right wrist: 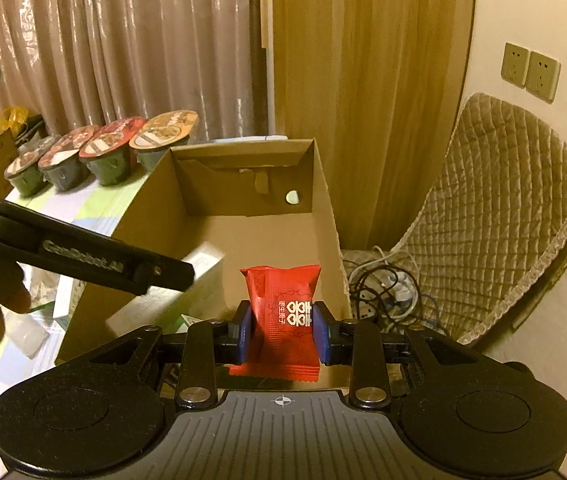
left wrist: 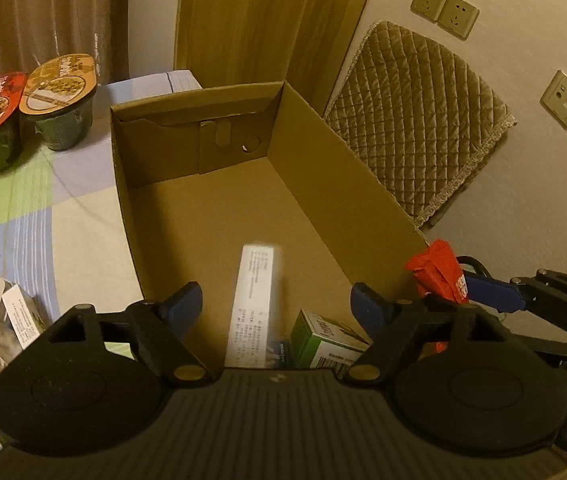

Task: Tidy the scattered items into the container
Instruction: 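Open both tools to drop the medicine box and candy packet into the cardboard box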

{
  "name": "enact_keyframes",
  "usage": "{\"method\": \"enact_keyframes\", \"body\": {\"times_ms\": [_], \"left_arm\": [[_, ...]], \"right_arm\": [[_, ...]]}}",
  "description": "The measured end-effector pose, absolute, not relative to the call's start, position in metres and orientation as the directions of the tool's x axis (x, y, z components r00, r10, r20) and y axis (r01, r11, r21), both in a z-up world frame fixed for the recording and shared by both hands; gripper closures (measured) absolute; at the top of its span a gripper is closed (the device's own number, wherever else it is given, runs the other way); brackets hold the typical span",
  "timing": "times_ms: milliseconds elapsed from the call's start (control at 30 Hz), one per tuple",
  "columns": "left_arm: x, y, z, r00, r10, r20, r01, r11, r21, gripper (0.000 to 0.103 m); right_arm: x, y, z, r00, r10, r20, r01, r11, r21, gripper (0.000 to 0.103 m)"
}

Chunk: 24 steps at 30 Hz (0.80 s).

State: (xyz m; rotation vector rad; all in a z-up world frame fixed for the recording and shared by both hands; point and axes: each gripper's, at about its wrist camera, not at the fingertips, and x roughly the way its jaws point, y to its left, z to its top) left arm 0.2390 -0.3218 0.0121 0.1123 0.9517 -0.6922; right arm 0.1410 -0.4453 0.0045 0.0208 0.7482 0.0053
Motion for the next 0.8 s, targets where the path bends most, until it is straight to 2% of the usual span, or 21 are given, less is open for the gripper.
{"method": "enact_keyframes", "body": {"times_ms": [800], "left_arm": [[0.237, -0.276, 0.026, 0.453, -0.478, -0.753, 0.542, 0.818, -0.193, 0.019]], "right_arm": [[0.163, -0.425, -0.004, 0.726, 0.047, -0.686, -0.048, 0.999, 0.018, 0.068]]}}
